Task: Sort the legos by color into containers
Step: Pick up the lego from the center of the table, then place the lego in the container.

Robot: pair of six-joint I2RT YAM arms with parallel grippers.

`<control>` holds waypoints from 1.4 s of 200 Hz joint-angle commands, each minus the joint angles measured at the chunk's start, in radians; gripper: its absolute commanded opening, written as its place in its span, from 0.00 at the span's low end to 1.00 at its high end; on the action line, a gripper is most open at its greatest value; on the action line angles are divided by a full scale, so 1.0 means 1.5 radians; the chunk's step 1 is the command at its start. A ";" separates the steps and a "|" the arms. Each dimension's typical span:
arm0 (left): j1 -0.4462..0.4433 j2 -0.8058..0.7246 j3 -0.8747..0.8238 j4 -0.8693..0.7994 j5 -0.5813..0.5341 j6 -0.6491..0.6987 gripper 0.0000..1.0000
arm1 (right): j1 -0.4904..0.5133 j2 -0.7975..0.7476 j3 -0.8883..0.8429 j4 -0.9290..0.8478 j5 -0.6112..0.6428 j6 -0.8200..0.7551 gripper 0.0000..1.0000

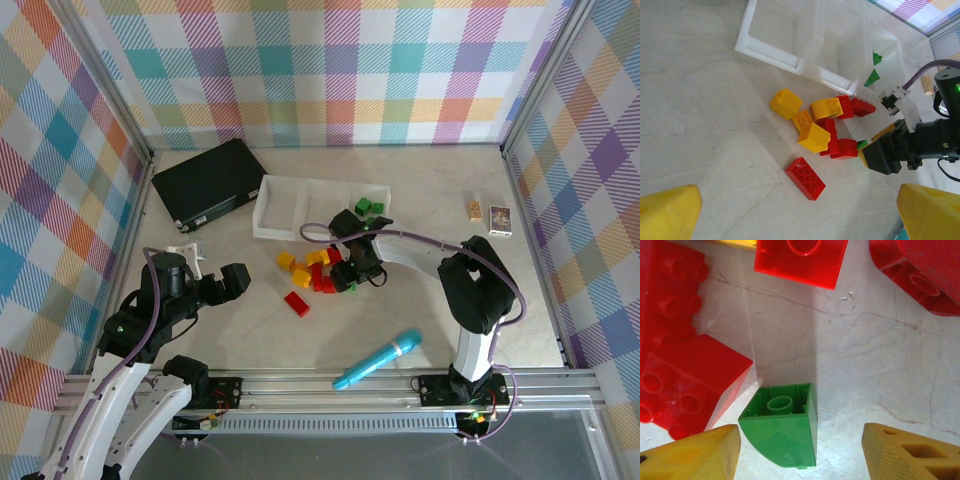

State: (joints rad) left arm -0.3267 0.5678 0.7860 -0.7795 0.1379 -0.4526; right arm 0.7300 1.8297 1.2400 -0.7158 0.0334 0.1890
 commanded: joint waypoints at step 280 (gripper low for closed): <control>-0.008 -0.006 -0.002 -0.002 -0.005 0.003 1.00 | -0.115 0.028 0.269 -0.078 0.092 0.056 0.30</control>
State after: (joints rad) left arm -0.3267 0.5674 0.7860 -0.7799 0.1371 -0.4526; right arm 0.6296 1.8221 1.5417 -0.8120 0.1902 0.2989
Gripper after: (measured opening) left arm 0.996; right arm 0.332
